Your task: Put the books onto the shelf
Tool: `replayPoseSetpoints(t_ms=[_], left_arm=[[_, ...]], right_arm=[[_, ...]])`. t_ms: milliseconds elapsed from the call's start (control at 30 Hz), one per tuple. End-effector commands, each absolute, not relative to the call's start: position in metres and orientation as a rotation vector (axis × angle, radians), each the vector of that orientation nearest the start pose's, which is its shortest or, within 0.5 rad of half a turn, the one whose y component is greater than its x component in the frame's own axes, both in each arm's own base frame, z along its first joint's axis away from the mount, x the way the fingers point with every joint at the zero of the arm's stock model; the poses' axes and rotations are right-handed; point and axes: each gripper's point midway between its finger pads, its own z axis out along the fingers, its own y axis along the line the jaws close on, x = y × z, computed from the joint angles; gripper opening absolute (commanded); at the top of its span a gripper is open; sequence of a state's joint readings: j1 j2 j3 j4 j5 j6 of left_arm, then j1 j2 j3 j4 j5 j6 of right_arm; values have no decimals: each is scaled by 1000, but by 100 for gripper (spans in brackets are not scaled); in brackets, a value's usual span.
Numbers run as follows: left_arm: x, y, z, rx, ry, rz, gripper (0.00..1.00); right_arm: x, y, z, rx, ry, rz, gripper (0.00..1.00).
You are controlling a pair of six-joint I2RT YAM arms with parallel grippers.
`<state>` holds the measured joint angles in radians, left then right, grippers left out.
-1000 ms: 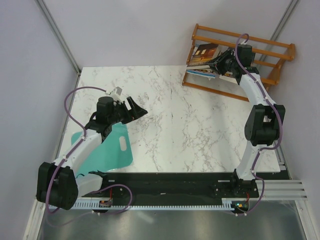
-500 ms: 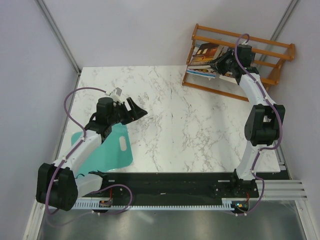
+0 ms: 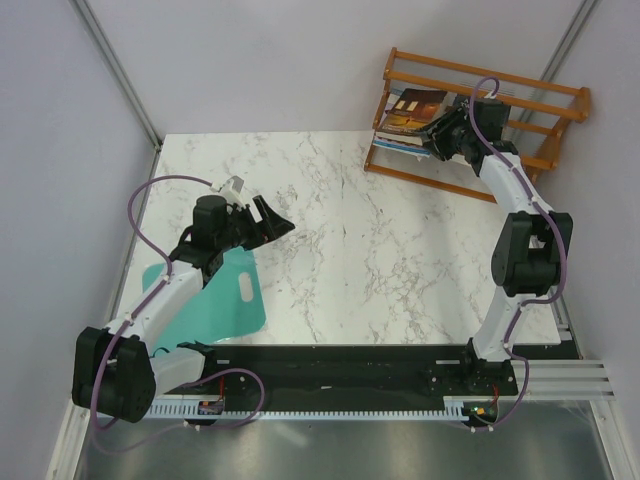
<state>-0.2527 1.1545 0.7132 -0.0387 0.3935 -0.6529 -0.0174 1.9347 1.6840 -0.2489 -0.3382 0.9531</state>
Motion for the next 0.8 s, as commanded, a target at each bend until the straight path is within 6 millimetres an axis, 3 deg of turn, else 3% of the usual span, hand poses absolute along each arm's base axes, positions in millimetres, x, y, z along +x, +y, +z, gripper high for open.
replayPoseSetpoints(t_ms=[0,200,333,467,533,767], left_arm=[[314,-170,176,-133,2108,-922,88],[313,-170,177,-132,2107,-924,88],[313,-171,178,-130,2104,-928,88],[313,-171,178,-127,2105,-933,88],[313,-171,178,-125,2103,-932,88],[313,-171,181,-122,2094,-934,88]], right_arm=[[543,73,264,769,1931,881,57],[530,66,271,767,1920,835,57],[524,54,285,759,1884,757,58],[534,48,291,747,1881,709,59],[541,46,281,752,1904,686,59],[559,39,280,736,1912,610,58]])
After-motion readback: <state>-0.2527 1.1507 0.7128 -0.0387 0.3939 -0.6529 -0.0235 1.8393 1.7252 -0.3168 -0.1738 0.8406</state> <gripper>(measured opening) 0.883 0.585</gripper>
